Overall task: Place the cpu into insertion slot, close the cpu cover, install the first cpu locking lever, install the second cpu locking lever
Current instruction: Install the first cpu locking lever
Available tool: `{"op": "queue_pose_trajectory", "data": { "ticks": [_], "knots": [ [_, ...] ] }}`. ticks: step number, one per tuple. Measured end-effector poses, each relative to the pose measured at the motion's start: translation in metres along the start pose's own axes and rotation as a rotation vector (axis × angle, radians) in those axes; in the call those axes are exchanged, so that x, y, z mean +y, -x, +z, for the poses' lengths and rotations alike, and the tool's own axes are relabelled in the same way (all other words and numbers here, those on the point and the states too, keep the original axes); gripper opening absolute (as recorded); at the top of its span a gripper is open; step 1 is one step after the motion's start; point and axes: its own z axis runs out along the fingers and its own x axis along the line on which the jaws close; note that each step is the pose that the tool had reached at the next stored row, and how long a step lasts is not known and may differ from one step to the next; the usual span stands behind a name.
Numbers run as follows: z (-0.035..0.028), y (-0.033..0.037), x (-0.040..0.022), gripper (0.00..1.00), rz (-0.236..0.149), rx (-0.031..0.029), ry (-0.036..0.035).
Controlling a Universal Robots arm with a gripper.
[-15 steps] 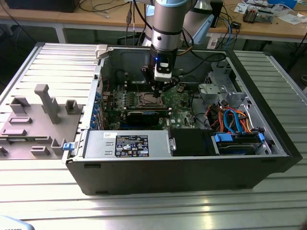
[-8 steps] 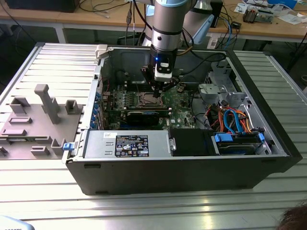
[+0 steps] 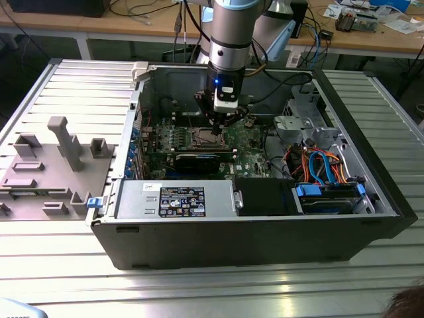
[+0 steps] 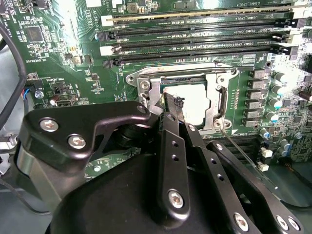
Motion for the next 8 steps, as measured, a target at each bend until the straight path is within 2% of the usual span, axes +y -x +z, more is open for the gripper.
{"op": "queue_pose_trajectory", "data": {
  "ticks": [8],
  "knots": [
    [0.0000, 0.0000, 0.0000, 0.11, -0.009, -0.0006, 0.0000]
  ]
}}
